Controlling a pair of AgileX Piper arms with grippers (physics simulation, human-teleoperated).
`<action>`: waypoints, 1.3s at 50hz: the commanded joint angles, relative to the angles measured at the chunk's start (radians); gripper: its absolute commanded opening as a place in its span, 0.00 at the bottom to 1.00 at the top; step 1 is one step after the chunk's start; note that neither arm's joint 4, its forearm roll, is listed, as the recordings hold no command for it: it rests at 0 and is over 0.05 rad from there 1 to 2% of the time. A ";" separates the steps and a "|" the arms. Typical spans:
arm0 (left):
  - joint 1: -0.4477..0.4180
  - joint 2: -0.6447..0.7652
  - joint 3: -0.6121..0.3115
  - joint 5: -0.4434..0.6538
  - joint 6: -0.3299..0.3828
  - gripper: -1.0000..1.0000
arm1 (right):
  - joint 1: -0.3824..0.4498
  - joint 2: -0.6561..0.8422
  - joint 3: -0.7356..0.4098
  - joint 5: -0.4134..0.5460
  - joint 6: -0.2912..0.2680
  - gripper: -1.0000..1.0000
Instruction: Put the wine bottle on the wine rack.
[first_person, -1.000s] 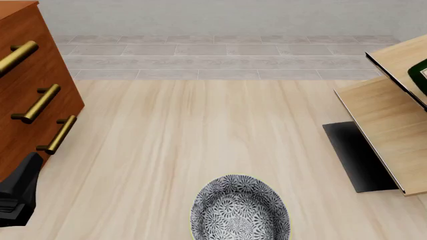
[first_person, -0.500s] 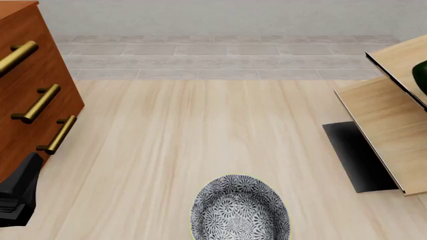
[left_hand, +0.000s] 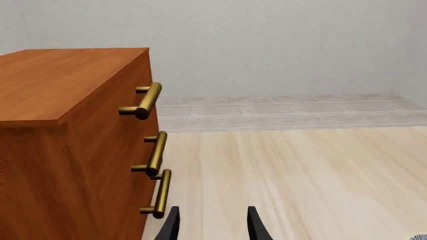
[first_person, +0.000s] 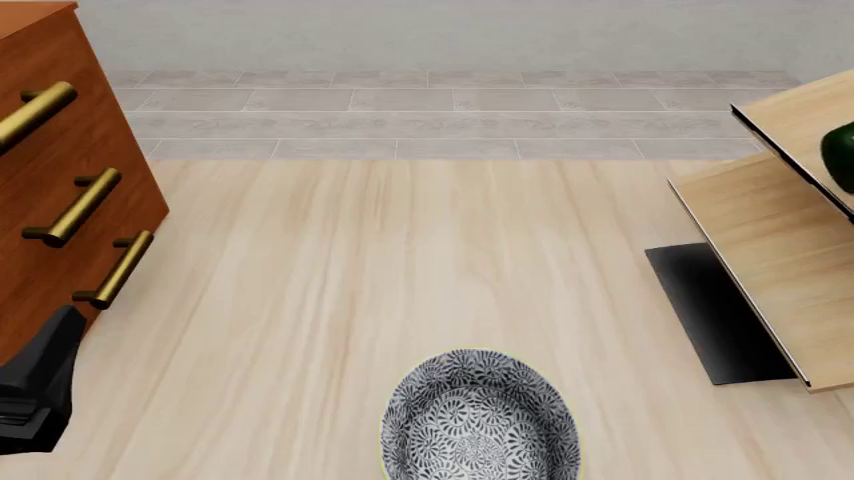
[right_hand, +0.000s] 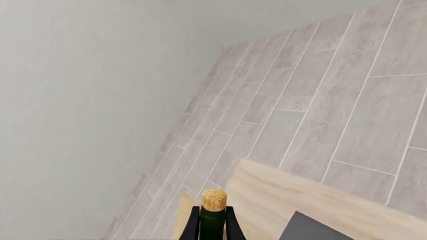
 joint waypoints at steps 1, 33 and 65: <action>0.002 0.000 0.000 0.003 0.001 1.00 | 0.015 0.022 0.039 0.008 0.016 0.00; -0.001 0.000 0.000 0.000 0.000 1.00 | 0.024 0.028 0.045 0.000 0.026 0.00; -0.005 0.000 0.000 0.000 0.004 1.00 | 0.016 0.025 0.024 0.010 0.027 1.00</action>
